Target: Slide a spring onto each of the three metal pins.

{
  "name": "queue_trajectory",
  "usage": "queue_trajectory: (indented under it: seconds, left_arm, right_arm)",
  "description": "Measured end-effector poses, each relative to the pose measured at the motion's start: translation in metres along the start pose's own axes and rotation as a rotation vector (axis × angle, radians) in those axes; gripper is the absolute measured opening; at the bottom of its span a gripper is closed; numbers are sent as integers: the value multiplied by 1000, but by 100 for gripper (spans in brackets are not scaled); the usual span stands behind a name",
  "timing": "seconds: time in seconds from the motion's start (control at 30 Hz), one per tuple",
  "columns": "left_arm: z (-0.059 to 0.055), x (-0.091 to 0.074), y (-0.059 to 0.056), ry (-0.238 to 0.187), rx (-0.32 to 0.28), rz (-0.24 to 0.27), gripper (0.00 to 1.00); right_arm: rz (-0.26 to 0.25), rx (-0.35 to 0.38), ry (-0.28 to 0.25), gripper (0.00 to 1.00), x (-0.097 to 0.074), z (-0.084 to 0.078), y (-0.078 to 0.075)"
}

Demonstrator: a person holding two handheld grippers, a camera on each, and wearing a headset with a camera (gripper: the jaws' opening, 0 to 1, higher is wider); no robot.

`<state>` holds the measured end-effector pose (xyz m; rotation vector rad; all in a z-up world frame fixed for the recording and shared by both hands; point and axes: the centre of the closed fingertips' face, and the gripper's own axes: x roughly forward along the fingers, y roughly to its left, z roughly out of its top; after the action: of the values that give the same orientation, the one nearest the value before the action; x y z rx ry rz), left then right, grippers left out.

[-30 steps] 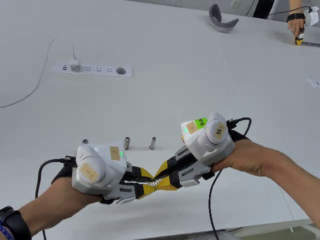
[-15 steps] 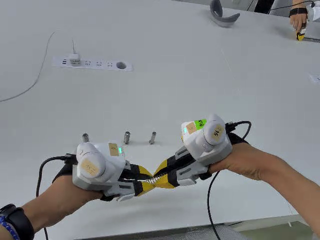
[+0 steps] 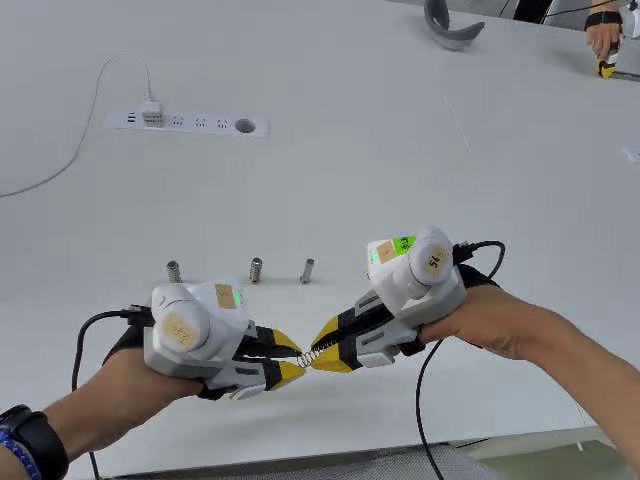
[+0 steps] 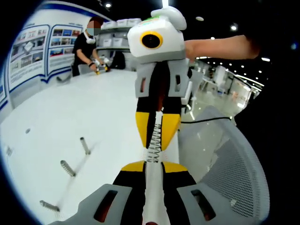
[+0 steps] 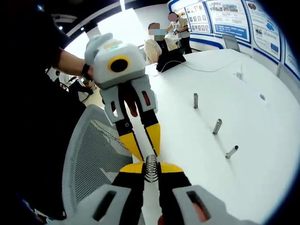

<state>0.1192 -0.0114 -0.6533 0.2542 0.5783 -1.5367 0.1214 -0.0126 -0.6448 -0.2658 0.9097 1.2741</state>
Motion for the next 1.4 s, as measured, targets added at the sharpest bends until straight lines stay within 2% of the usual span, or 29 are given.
queue_trajectory:
  seconds: [0.3, 0.4, 0.5, 0.73, 0.97, 1.1, 1.4]
  left_arm:
    - [-12, -2, 6, 1, -52, 40, 16]
    - [-16, -3, 11, 9, -71, 67, 20]
    - [-19, -5, 16, 11, -86, 85, 23]
    - [-24, -8, 24, 11, -105, 125, 26]
    - [-29, -13, 33, 6, -132, 168, 27]
    - [-31, -15, 39, 1, -144, 193, 30]
    - [-37, -24, 55, -2, -173, 261, 36]
  right_arm:
    - [-43, 25, 25, 12, -6, -12, -14]
    - [-62, 33, 36, 12, -6, -16, -20]
    - [-123, 41, 55, 12, -8, -21, -34]
    - [-175, 69, 63, 12, -10, -26, -51]
    - [-204, 75, 86, 12, -9, -31, -63]
    - [-243, 61, 104, 12, -10, -33, -76]
    - [-272, 70, 129, 12, -16, -33, -99]
